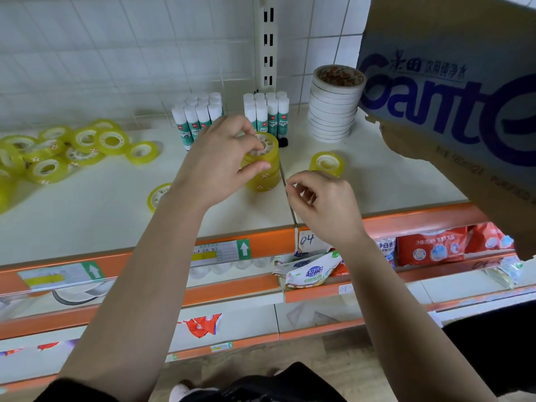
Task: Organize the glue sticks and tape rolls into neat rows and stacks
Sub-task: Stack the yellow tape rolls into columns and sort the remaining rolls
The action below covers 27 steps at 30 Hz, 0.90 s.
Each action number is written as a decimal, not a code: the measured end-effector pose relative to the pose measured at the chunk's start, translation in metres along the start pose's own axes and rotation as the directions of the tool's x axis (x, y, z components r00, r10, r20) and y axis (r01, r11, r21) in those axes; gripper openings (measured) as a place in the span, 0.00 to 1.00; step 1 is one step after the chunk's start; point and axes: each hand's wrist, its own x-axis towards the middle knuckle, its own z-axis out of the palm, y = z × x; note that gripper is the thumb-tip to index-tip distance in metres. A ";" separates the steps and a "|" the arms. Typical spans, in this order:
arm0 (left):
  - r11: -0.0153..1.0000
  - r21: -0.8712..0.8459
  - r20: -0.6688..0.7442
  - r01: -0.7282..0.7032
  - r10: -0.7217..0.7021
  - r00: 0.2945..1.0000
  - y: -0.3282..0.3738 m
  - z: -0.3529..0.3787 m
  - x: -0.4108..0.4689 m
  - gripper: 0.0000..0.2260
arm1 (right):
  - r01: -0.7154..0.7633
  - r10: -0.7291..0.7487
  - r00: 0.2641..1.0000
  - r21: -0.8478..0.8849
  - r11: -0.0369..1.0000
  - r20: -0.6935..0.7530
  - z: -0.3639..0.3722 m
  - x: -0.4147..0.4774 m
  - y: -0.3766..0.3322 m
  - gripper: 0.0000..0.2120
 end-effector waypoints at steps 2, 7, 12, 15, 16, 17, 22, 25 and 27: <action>1.000 0.013 0.010 -0.007 0.006 1.000 0.001 0.001 0.001 0.16 | 0.009 -0.009 1.000 -0.017 1.000 0.001 0.001 -0.001 -0.001 0.05; 0.999 -0.031 0.013 -0.009 0.009 1.000 0.001 0.004 0.003 0.15 | 0.015 -0.015 1.000 -0.020 1.000 -0.007 0.000 0.000 -0.001 0.05; 1.000 -0.009 -0.006 -0.012 0.012 1.000 0.002 0.006 0.003 0.14 | 0.017 -0.018 1.000 -0.024 1.000 -0.017 0.001 -0.001 -0.001 0.05; 1.000 0.006 -0.044 -0.017 0.017 0.999 0.004 0.005 0.000 0.15 | 0.037 -0.037 0.999 -0.033 0.999 -0.022 0.002 0.000 -0.002 0.06; 1.000 0.014 -0.056 -0.019 0.020 0.998 0.004 0.005 -0.002 0.15 | 0.040 -0.041 0.999 -0.035 0.999 -0.025 0.001 0.000 -0.003 0.06; 1.000 0.019 -0.066 -0.023 0.024 0.998 0.005 0.004 -0.003 0.16 | 0.042 -0.043 0.999 -0.034 0.999 -0.033 0.001 0.000 -0.004 0.06; 0.993 -0.120 -0.158 0.011 -0.030 0.987 0.000 -0.002 -0.017 0.17 | 0.067 -0.067 0.988 -0.004 0.998 -0.137 -0.005 0.012 -0.024 0.06; 0.990 -0.117 -0.254 0.082 -0.109 0.961 -0.017 -0.012 -0.038 0.13 | 0.126 -0.119 0.980 0.035 0.991 -0.159 0.002 0.029 -0.050 0.06; 0.988 -0.058 -0.293 0.146 -0.156 0.943 -0.035 -0.024 -0.059 0.13 | 0.156 -0.144 0.980 0.074 0.985 -0.140 0.015 0.040 -0.069 0.06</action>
